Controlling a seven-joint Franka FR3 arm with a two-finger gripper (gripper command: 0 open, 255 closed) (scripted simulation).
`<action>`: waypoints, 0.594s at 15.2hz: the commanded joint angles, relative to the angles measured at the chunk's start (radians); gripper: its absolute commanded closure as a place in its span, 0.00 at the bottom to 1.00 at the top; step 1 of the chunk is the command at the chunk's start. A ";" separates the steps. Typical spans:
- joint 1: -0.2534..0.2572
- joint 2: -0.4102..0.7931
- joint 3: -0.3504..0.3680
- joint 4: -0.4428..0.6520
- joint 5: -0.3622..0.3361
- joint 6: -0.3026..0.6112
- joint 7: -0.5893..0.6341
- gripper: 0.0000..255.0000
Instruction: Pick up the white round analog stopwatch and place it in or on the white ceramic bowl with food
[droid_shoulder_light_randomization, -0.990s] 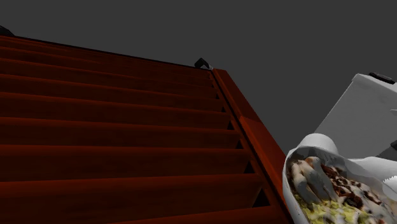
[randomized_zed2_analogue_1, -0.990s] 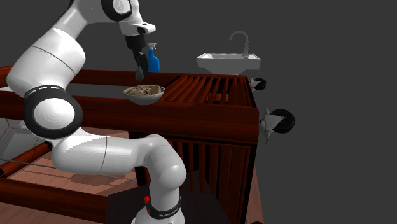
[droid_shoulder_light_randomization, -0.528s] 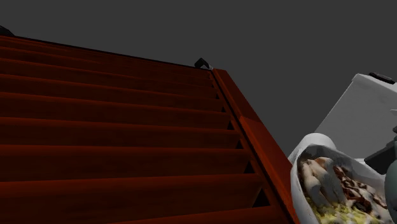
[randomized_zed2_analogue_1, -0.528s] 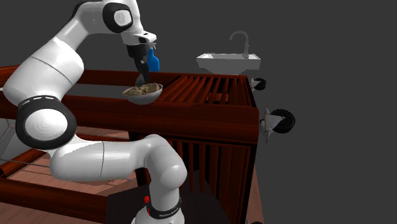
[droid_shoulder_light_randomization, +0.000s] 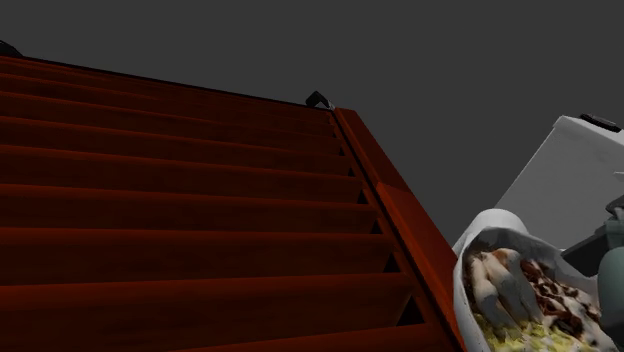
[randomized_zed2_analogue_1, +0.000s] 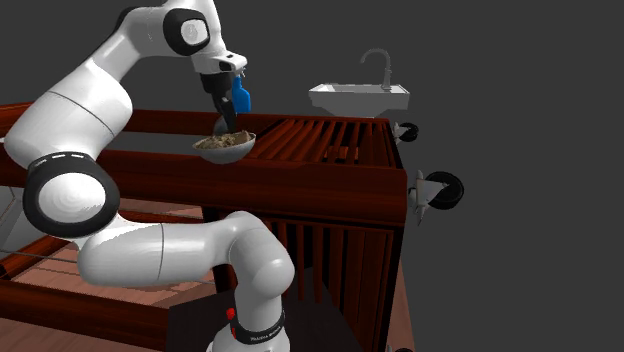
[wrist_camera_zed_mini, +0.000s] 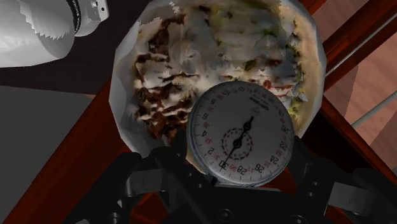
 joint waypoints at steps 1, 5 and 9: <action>0.003 0.002 0.005 -0.003 -0.001 -0.018 0.001 0.00; 0.003 0.001 0.007 -0.004 0.001 -0.017 0.002 0.00; -0.006 0.068 -0.027 0.125 -0.029 -0.085 0.022 0.00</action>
